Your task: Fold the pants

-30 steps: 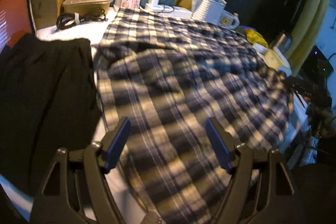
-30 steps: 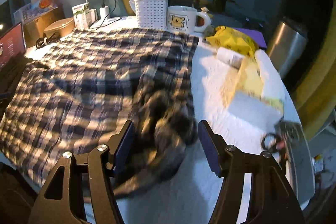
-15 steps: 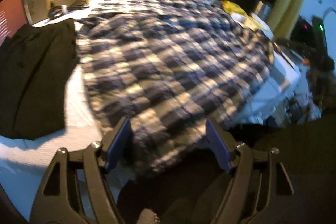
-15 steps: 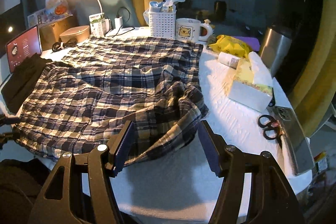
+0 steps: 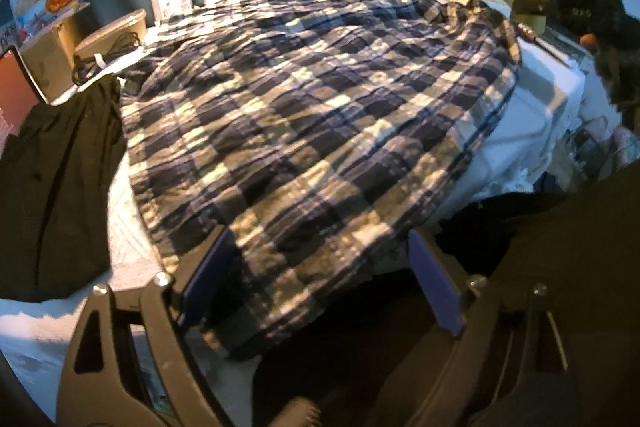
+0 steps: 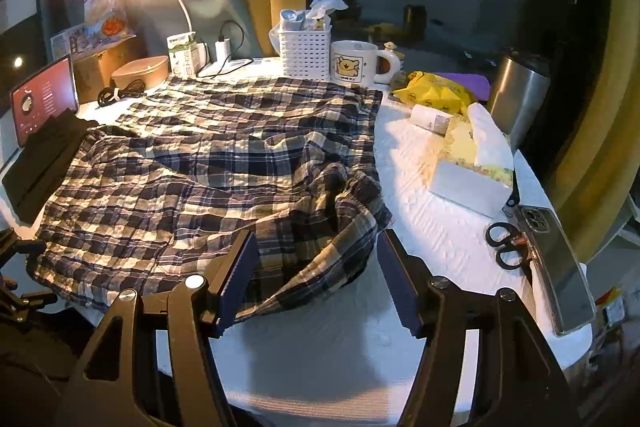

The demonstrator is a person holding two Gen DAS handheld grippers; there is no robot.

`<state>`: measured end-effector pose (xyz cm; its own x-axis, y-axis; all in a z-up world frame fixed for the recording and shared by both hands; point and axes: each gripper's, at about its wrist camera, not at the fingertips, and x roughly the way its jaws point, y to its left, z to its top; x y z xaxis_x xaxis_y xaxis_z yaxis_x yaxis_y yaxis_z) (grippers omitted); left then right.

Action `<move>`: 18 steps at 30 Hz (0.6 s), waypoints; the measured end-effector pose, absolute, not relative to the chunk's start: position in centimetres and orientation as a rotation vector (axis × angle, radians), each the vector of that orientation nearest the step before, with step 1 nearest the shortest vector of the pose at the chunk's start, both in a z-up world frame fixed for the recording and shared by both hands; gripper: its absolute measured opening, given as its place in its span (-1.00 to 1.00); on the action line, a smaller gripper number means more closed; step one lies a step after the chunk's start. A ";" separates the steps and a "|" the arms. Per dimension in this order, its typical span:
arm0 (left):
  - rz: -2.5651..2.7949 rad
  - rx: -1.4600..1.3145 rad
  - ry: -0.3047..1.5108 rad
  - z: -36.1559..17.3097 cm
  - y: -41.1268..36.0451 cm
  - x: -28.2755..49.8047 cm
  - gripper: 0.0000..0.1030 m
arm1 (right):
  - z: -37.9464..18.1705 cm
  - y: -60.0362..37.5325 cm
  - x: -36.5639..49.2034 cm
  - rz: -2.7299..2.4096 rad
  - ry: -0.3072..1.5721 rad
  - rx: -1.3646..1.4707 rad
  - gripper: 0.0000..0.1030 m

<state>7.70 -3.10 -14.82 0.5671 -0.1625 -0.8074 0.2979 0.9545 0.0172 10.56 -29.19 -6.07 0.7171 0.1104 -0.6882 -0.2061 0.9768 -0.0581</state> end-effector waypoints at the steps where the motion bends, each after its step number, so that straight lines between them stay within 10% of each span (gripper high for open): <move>1: -0.261 0.165 0.927 -14.9 -3.1 7.7 0.72 | -6.1 -29.1 10.5 0.174 0.751 -0.134 0.28; 5: -0.277 0.157 0.910 -14.9 -2.8 7.6 0.64 | -6.1 -29.5 10.6 0.161 0.753 -0.121 0.28; 8: -0.301 0.091 0.898 -14.1 -2.1 7.6 -0.35 | -6.3 -30.0 10.7 0.153 0.752 -0.116 0.28; 11: -0.293 0.007 0.899 -13.8 -0.6 8.2 -0.78 | -6.5 -30.6 10.8 0.145 0.753 -0.107 0.28; 18: -0.271 -0.081 0.877 -13.2 1.3 9.9 -0.82 | -7.7 -31.4 11.1 0.146 0.780 -0.137 0.28</move>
<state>9.91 1.31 -13.16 0.6078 -0.2674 -0.7477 0.2011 0.9627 -0.1809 11.09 -31.35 -7.75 0.7021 0.0803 -0.7076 -0.1814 0.9810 -0.0687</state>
